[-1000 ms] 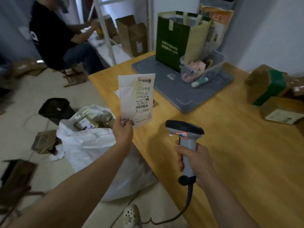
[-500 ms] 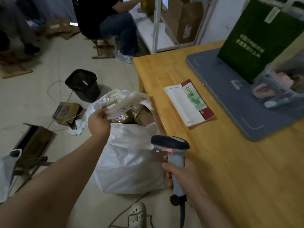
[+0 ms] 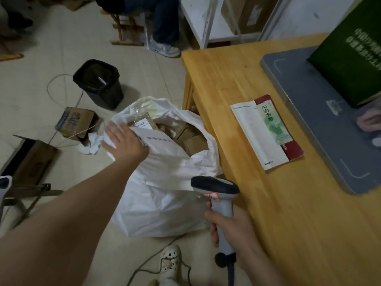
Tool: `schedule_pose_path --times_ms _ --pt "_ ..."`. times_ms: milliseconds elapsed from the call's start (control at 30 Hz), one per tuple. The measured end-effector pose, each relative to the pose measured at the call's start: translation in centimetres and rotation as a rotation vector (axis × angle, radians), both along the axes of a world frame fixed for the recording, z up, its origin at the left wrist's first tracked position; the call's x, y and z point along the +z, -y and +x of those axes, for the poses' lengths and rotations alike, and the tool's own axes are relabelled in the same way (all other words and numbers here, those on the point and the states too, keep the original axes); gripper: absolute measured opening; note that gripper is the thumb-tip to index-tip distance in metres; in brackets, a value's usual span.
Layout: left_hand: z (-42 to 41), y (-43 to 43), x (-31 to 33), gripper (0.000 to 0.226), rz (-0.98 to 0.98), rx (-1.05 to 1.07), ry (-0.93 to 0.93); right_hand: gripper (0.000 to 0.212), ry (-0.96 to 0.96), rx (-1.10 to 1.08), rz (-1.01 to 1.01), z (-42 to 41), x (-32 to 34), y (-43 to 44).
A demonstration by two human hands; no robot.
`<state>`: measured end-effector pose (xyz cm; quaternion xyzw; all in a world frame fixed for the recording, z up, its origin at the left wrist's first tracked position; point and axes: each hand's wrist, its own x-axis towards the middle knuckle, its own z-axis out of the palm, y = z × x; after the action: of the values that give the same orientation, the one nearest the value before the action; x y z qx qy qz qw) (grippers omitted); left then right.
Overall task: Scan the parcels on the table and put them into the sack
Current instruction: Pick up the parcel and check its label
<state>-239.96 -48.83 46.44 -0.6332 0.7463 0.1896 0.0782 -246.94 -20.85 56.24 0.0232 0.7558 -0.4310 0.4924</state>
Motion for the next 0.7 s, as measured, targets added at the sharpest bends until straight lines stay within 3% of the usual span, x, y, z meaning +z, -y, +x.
schedule_pose_path --times_ms 100,200,267,367,500,567,700 --pt "0.0 -0.1 0.0 0.117 0.116 0.519 -0.238 0.011 0.015 -0.004 0.011 0.1 -0.2 0.8" --pt "1.8 -0.1 -1.9 0.08 0.2 0.754 -0.449 0.006 0.011 0.015 0.022 0.3 -0.6 1.1" --pt "3.4 -1.0 -3.1 0.064 0.31 0.756 -0.534 0.012 -0.023 0.011 0.039 0.5 -1.1 1.2" --pt "6.0 -3.1 -2.4 0.04 0.31 0.737 -0.56 0.008 -0.038 -0.043 0.054 0.8 -1.8 1.7" --pt "9.5 -5.6 -0.2 0.01 0.369 0.718 -0.589 0.022 -0.102 0.031 0.112 1.1 -2.3 2.5" --pt "11.7 -6.7 0.1 0.019 0.428 0.737 -0.555 0.027 -0.146 0.125 0.115 1.3 -2.0 2.9" --pt "17.6 -11.2 -0.9 0.007 0.535 0.73 -0.469 0.037 -0.243 0.289 0.071 2.3 -1.8 3.6"
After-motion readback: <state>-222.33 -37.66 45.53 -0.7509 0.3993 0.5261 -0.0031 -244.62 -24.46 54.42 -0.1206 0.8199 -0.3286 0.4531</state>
